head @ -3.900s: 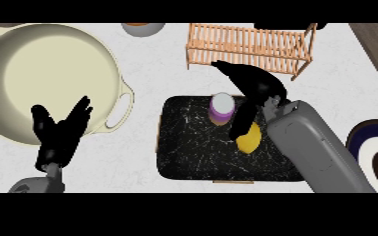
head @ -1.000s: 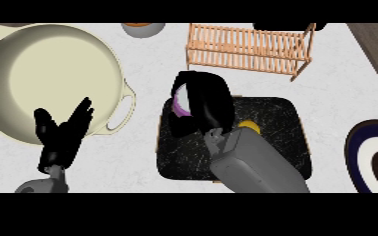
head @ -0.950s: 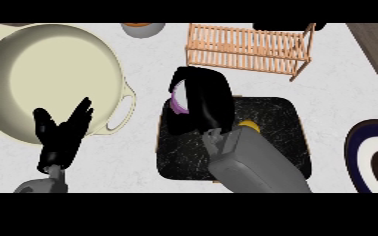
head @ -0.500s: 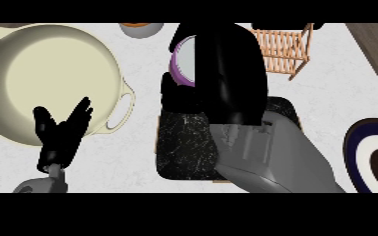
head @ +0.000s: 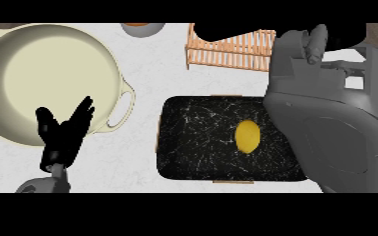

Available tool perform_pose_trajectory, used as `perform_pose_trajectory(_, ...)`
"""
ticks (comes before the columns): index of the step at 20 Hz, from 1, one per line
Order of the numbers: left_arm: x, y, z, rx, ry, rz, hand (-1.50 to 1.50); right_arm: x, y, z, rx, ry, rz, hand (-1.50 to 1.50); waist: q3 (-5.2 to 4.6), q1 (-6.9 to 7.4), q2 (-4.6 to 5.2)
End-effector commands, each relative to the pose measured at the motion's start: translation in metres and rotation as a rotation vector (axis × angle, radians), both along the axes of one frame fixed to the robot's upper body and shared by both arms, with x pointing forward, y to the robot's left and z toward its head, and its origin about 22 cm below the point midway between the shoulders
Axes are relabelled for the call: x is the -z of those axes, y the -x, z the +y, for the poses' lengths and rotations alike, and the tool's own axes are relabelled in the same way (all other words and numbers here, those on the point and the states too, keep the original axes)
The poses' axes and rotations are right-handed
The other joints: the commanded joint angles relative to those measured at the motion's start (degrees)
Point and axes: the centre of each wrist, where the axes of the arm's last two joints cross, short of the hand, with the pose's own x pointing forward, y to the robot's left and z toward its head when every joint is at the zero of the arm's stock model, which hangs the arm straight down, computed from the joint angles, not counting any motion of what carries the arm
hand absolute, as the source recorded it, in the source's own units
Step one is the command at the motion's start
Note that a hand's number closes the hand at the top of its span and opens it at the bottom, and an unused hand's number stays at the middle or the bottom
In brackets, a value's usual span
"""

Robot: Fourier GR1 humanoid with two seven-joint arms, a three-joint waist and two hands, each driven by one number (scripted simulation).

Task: Pick the can from the tray and place it in the tiered shelf

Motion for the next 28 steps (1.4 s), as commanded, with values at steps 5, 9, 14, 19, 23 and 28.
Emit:
perform_pose_trajectory(5, 0.015, 0.005, -0.010, 0.002, 0.015, 0.060, 0.00, -0.050, -0.042, -0.040, 0.110, 0.005, 0.054, 1.50, -0.32, 0.50, 0.44)
perform_pose_trajectory(9, 0.012, 0.012, -0.007, 0.020, 0.024, 0.063, 0.00, -0.038, -0.066, -0.048, 0.088, 0.002, 0.093, 1.50, -0.31, 0.71, 0.43)
perform_pose_trajectory(14, -0.002, -0.014, -0.010, 0.006, 0.022, 0.041, 0.00, -0.060, -0.084, -0.070, 0.049, 0.060, 0.137, 1.50, -0.32, 0.36, 0.51)
perform_pose_trajectory(19, 0.009, 0.003, -0.029, 0.023, -0.002, 0.049, 0.00, -0.041, -0.117, -0.087, 0.058, 0.100, 0.129, 1.50, -0.31, 1.31, 0.76)
perform_pose_trajectory(23, 0.005, -0.007, -0.002, 0.011, 0.003, 0.050, 0.00, 0.013, -0.133, -0.093, 0.077, 0.122, 0.117, 1.50, -0.31, 0.74, 0.71)
perform_pose_trajectory(28, 0.018, -0.002, -0.006, 0.019, 0.014, 0.073, 0.00, 0.009, -0.145, -0.085, 0.089, 0.121, 0.129, 1.50, -0.33, 0.94, 0.77)
